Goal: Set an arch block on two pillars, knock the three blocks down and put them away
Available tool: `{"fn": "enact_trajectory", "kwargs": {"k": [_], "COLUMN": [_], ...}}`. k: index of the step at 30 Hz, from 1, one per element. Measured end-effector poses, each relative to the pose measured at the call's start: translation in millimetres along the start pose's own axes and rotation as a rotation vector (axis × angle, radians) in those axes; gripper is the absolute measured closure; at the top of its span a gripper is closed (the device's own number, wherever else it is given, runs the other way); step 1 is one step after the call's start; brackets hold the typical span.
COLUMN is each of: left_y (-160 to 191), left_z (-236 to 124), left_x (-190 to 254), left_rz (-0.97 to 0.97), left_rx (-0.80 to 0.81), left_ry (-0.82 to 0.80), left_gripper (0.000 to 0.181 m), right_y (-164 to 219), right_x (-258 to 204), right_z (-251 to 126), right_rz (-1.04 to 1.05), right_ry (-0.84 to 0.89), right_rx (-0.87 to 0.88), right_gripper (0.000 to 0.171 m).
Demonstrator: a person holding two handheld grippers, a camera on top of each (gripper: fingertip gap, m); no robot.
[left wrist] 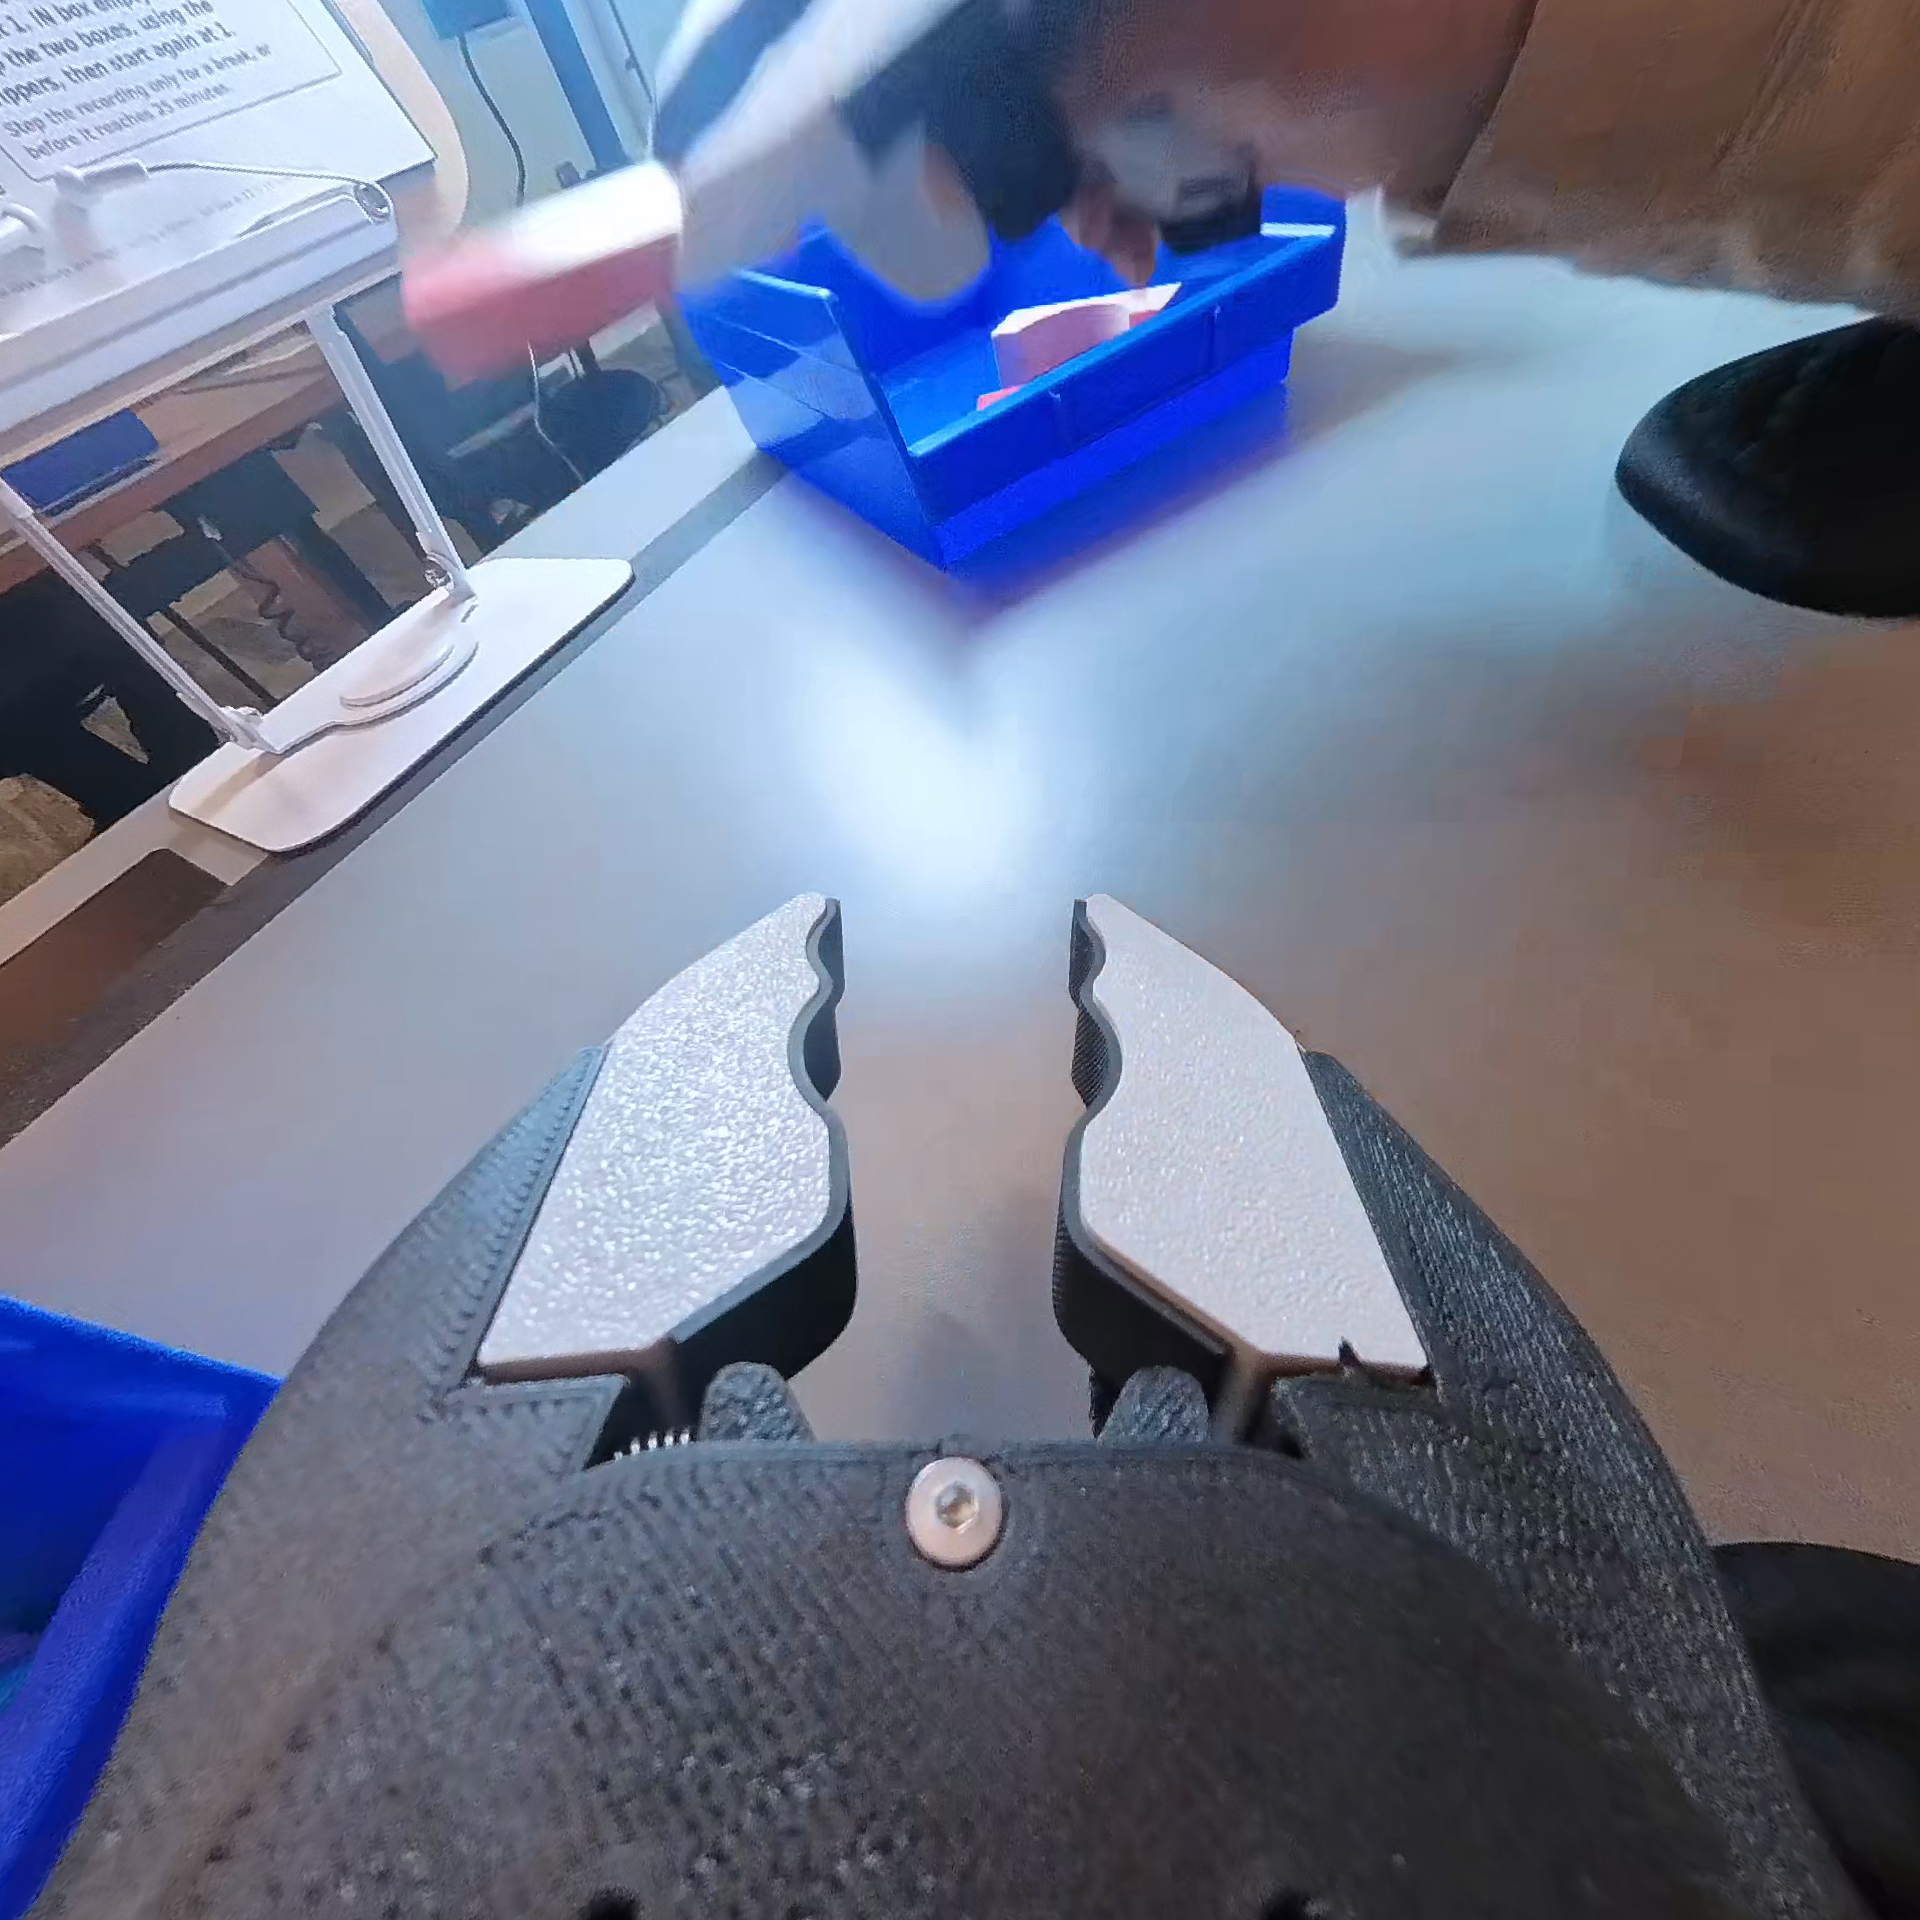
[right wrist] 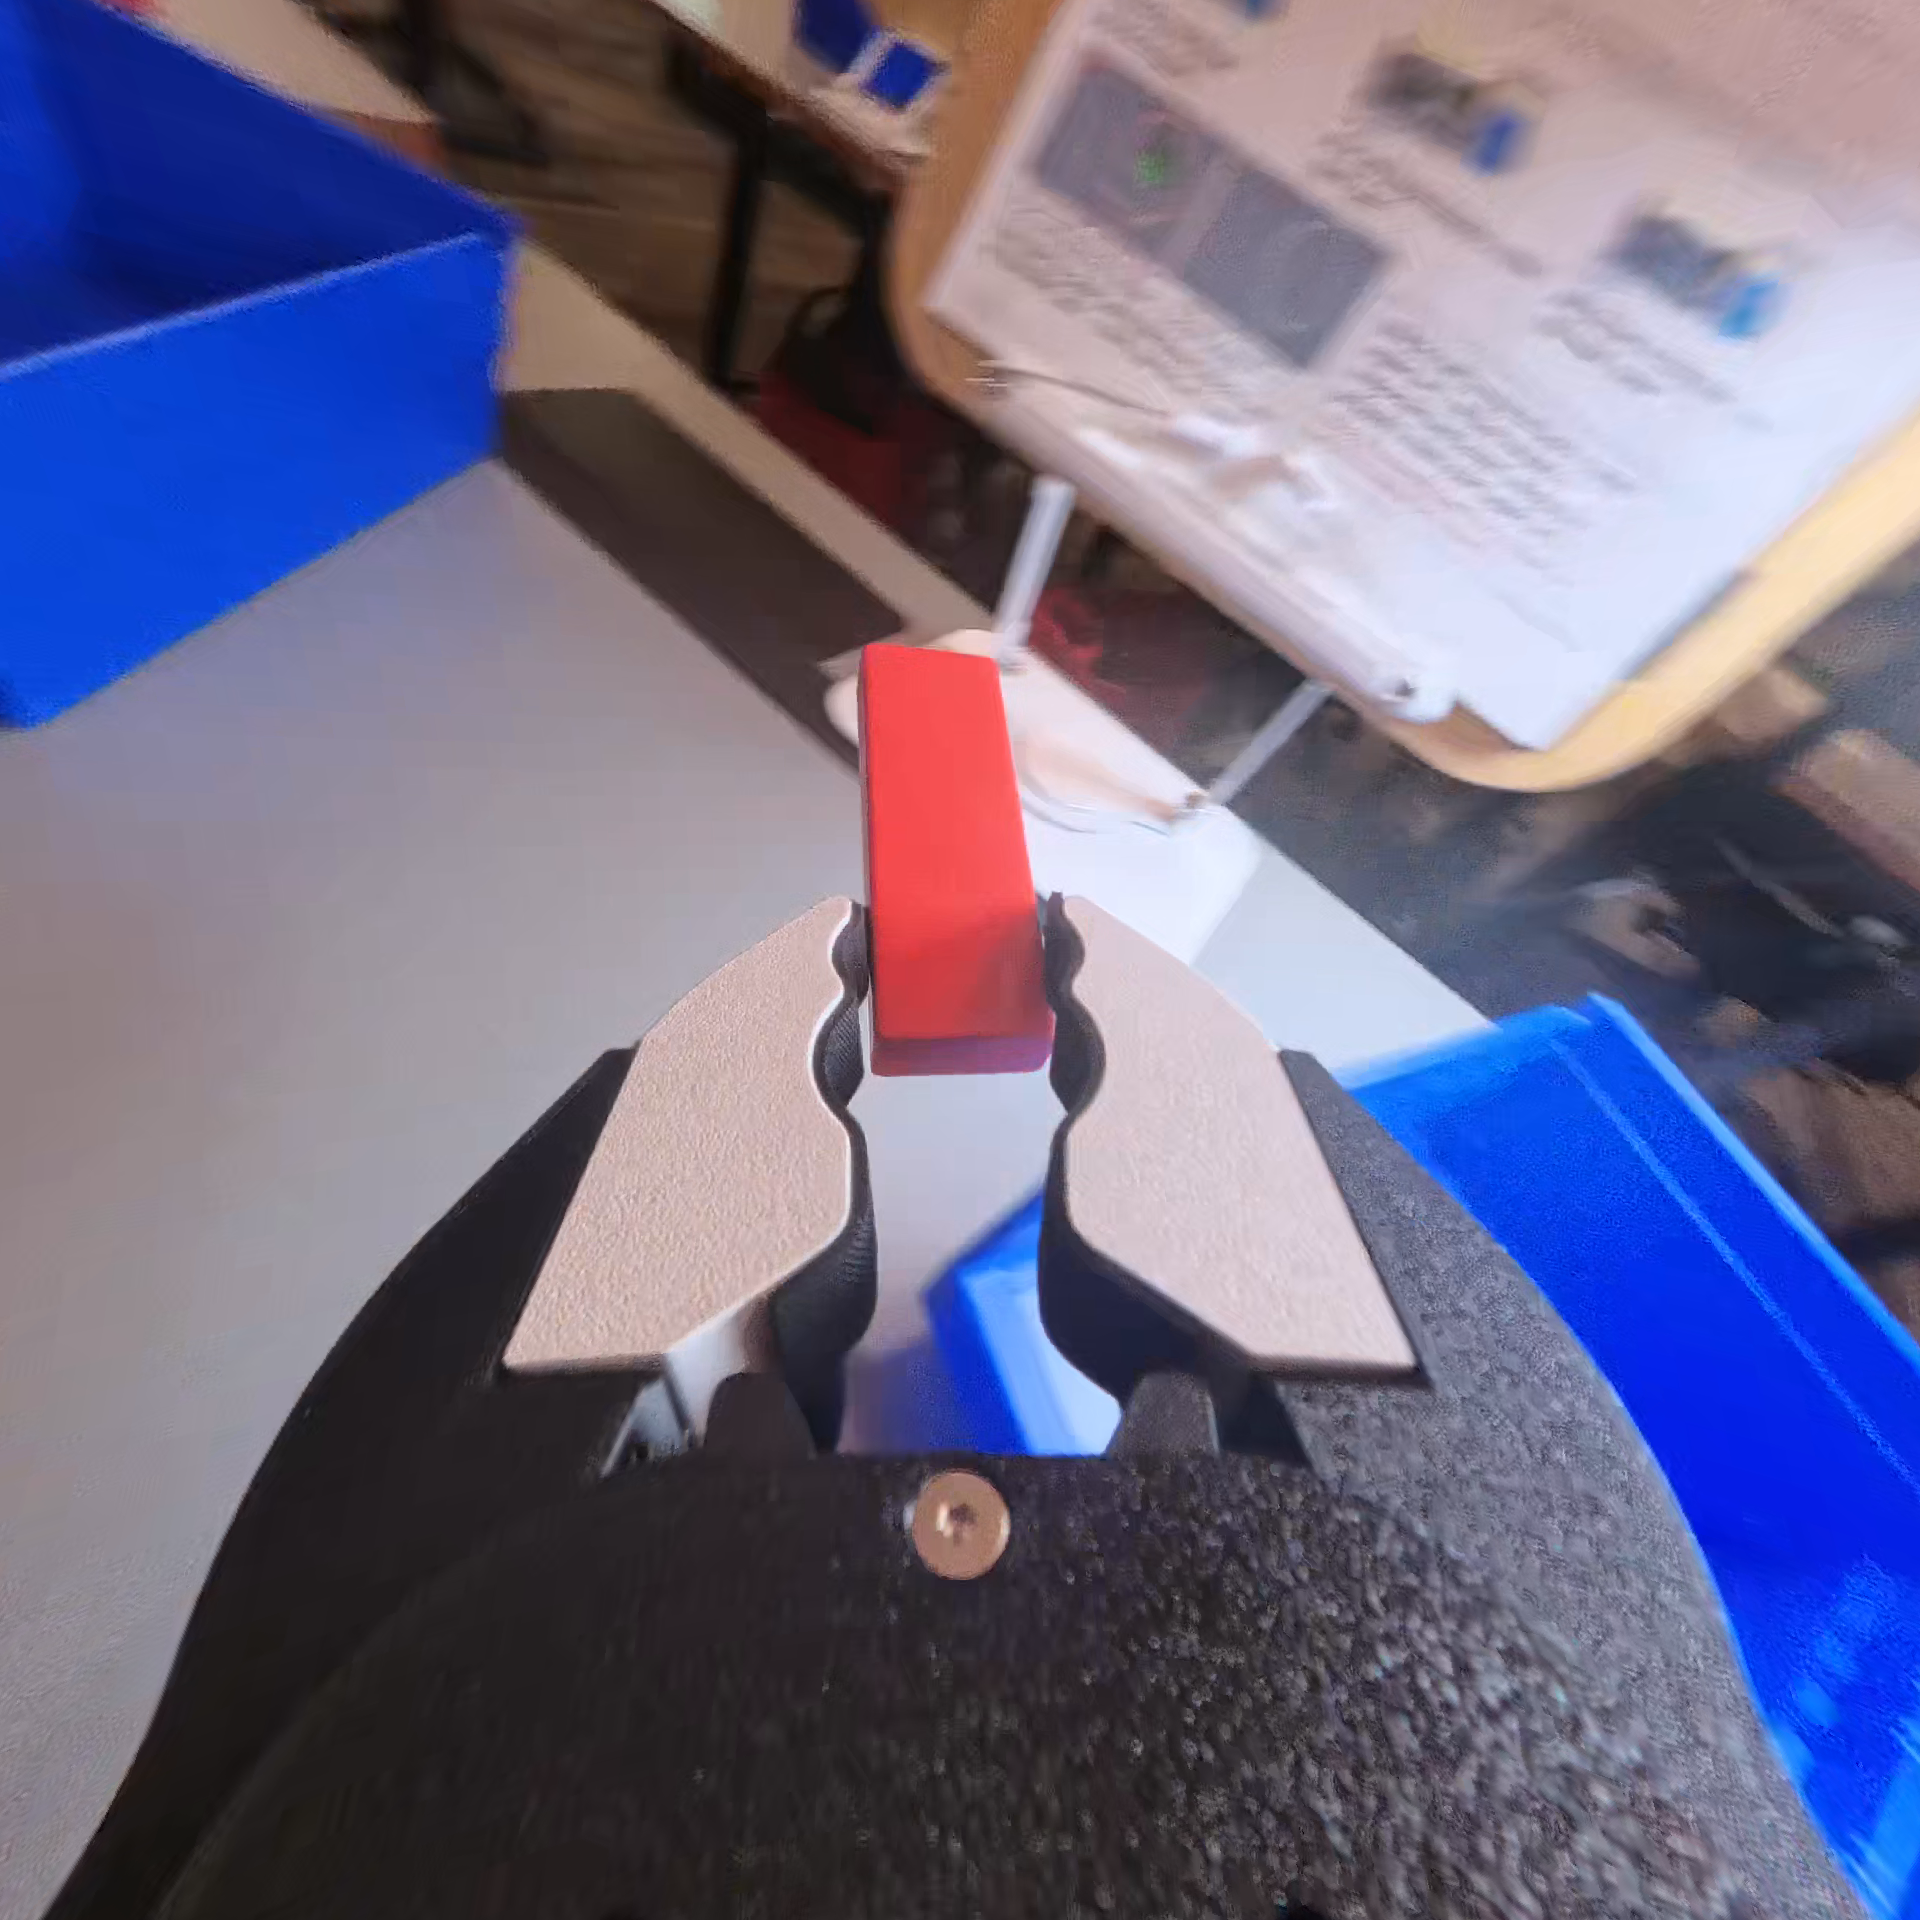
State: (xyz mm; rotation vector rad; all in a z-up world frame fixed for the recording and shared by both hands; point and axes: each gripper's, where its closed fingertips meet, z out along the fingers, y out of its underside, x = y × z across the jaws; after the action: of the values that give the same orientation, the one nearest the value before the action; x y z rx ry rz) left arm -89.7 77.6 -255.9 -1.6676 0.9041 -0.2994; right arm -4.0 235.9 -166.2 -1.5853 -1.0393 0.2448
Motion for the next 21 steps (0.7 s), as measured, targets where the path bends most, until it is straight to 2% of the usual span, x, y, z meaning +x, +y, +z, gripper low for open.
{"fn": "enact_trajectory", "kwargs": {"k": [2, 4, 6, 8, 9, 10, 11, 13, 19, 21], "left_y": [2, 2, 3, 5, 6, 7, 7, 7, 6, 5], "left_z": [1, 1, 2, 3, 4, 4, 4, 4, 3, 2], "left_x": [0, 0, 1, 1, 1, 1, 0, 0, -1, -3], "left_rz": [0.015, 0.021, 0.015, 0.017, 0.018, 0.019, 0.02, 0.018, 0.015, 0.019], "left_rx": [-0.011, -0.013, -0.015, -0.024, -0.029, -0.033, -0.033, -0.031, -0.028, -0.024], "left_ry": [-0.003, -0.005, -0.001, 0.0, 0.0, 0.0, -0.001, -0.001, -0.003, -0.013], "left_gripper": [0.139, 0.139, 0.139, 0.14, 0.14, 0.14, 0.14, 0.14, 0.14, 0.14], "right_y": [7, 37, 80, 117, 127, 131, 133, 129, 98, 94], "right_x": [49, 88, 111, 115, 113, 112, 114, 118, 114, 106], "right_z": [-18, -30, -34, -36, -36, -37, -40, -43, -45, -43], "right_rz": [0.053, 0.12, 0.206, 0.293, 0.319, 0.328, 0.329, 0.321, 0.281, 0.248], "right_ry": [0.168, 0.279, 0.308, 0.263, 0.23, 0.213, 0.218, 0.246, 0.238, 0.201], "right_rx": [-0.035, -0.125, -0.255, -0.36, -0.387, -0.389, -0.391, -0.384, -0.253, -0.236], "right_gripper": [0.138, 0.138, 0.138, 0.138, 0.152, 0.17, 0.168, 0.145, 0.146, 0.139]}}
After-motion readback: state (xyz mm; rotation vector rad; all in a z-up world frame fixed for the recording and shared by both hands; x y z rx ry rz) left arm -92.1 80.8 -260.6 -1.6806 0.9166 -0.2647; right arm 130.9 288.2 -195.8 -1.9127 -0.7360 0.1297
